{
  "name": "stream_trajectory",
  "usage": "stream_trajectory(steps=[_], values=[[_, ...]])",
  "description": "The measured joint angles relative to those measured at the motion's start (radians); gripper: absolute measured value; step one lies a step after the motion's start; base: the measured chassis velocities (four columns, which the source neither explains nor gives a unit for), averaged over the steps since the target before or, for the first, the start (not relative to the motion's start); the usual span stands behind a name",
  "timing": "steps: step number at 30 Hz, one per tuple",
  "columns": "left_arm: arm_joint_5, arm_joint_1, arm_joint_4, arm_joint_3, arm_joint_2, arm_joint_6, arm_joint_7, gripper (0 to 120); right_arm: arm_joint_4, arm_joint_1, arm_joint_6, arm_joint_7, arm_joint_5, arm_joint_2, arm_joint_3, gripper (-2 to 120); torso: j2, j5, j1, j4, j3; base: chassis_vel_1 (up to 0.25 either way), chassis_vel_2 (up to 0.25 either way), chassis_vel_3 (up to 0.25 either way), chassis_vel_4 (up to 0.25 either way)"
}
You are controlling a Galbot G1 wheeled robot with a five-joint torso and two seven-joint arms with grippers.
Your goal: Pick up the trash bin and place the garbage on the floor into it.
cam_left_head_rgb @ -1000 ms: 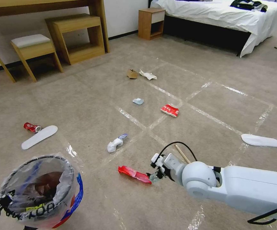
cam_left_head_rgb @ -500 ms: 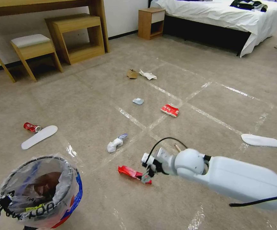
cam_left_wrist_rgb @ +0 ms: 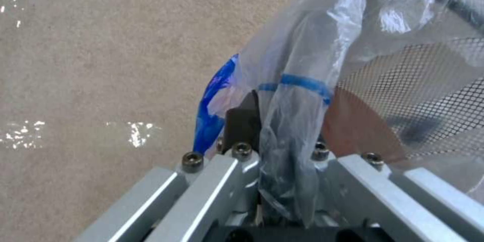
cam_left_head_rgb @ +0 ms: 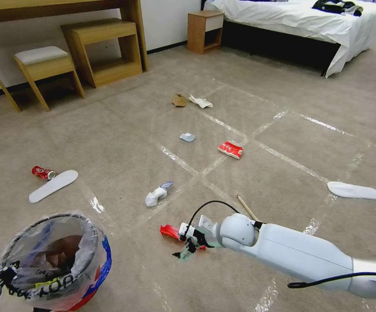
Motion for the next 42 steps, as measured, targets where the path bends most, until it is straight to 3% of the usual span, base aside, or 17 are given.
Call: stream_trajectory(steps=[6,16,30,42], values=[[0.011,0.0,0.003,0.007,-0.008,0.0,0.002,0,-0.08,-0.017,0.003,0.007,-0.026,0.057,-0.011,100,0.0,0.0,0.0,-0.0001,0.0,0.0,0.0,0.0,0.0],[0.026,0.004,0.008,0.016,-0.02,-0.001,0.004,0,-0.205,-0.038,0.083,0.049,-0.069,0.179,-0.033,100,0.0,0.0,0.0,0.0,0.0,0.0,0.0,0.0,0.0],[0.048,0.002,0.012,0.036,-0.029,-0.002,0.01,0,-0.279,-0.029,0.153,0.06,-0.119,0.18,-0.006,100,0.0,0.0,0.0,-0.0003,0.0,0.0,0.0,0.0,0.0],[0.07,0.007,0.008,0.052,-0.046,-0.006,0.02,0,-0.407,-0.051,0.152,0.06,-0.099,0.263,0.013,100,0.0,0.0001,0.0,-0.0001,0.0,0.0,0.0,0.0,0.0]])
